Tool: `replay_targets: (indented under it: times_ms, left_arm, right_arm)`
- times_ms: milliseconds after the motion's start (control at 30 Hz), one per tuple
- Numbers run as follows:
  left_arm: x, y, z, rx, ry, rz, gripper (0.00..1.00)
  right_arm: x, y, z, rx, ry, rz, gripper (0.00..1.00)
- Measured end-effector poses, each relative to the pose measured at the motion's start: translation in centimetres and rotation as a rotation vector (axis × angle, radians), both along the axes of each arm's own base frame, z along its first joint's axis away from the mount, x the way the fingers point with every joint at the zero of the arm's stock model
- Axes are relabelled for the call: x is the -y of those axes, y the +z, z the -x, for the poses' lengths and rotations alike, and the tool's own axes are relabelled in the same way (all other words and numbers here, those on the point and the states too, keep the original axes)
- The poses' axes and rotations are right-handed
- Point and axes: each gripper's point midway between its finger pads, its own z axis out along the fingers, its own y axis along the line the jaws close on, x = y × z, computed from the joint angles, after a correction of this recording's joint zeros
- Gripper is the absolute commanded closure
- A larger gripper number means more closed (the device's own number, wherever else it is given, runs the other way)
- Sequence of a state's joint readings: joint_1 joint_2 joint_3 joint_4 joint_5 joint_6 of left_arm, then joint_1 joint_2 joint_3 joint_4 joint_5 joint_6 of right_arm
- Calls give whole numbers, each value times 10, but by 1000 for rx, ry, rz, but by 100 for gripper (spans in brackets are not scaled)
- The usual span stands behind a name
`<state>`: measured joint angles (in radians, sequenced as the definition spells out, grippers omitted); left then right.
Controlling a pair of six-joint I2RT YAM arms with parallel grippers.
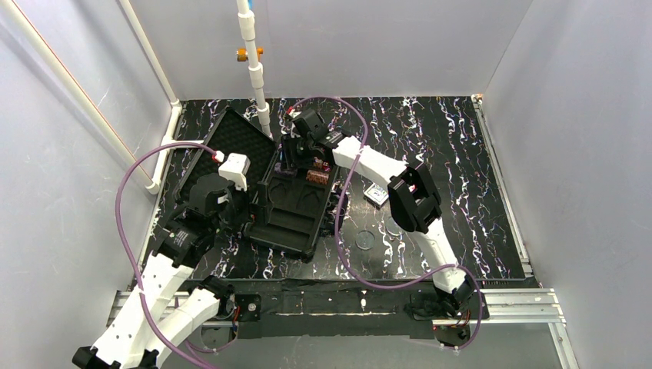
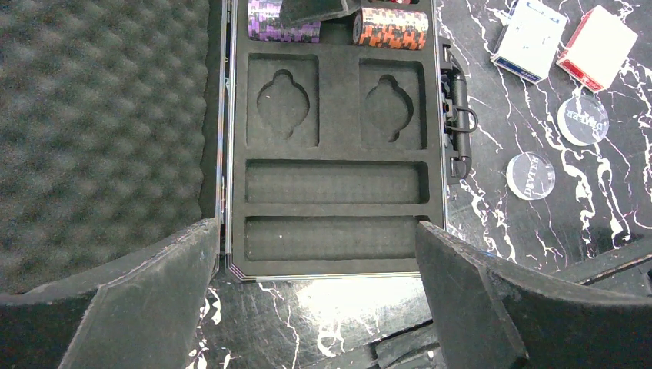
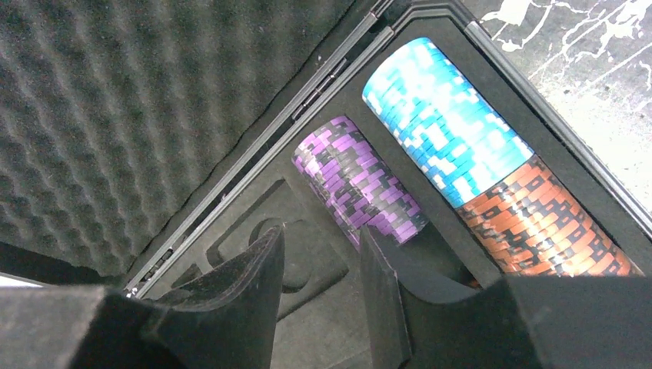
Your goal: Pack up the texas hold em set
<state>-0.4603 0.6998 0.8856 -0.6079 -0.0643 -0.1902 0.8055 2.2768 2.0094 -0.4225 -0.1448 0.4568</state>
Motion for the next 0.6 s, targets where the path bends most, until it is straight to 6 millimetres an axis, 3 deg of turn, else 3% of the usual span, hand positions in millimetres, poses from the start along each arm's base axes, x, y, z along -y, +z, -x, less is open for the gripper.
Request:
replay_targets:
  times_ms: [333, 500, 600]
  left_arm:
    - [0, -1, 0, -3, 0, -1, 1]
    - [0, -1, 0, -3, -1, -1, 0]
    - [0, -1, 0, -3, -1, -1, 1]
  right_arm:
    - [5, 7, 2, 37, 32, 31, 31]
    - [37, 35, 12, 96, 7, 78, 30]
    - [69, 57, 23, 141, -40, 100, 31]
